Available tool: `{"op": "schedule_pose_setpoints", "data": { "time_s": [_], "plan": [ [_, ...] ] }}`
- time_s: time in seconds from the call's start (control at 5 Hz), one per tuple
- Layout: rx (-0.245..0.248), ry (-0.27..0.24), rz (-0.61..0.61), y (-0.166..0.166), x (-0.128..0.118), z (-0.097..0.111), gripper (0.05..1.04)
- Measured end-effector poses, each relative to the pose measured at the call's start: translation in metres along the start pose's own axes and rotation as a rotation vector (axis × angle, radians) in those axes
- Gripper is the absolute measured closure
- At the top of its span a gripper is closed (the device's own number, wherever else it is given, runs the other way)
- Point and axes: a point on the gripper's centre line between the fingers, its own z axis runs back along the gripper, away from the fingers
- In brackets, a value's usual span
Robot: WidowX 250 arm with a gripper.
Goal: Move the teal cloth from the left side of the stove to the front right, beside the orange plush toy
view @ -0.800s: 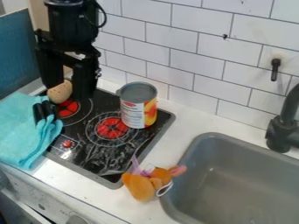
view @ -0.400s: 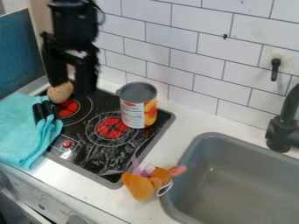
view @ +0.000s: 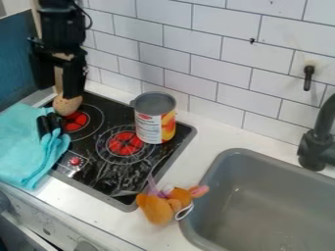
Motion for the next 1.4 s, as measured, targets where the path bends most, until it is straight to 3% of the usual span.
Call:
{"op": "schedule_pose_setpoints", "data": {
  "time_s": [0.2,0.4,0.6,0.8,1.0,1.2,1.4],
  "plan": [
    [0.037,0.064,0.06,0.03,0.004,-0.018,0.075],
    [0.09,0.135,0.146,0.056,0.001,-0.024,0.075],
    [0.094,0.186,0.173,0.071,-0.006,-0.024,0.075],
    [0.061,0.222,0.214,0.095,-0.016,-0.033,0.075],
    [0.034,0.269,0.205,0.101,-0.013,-0.055,0.075],
    [0.021,0.262,0.204,0.103,-0.015,-0.064,0.075],
    [-0.033,0.269,0.19,0.097,-0.024,-0.083,0.075]
  ]
}}
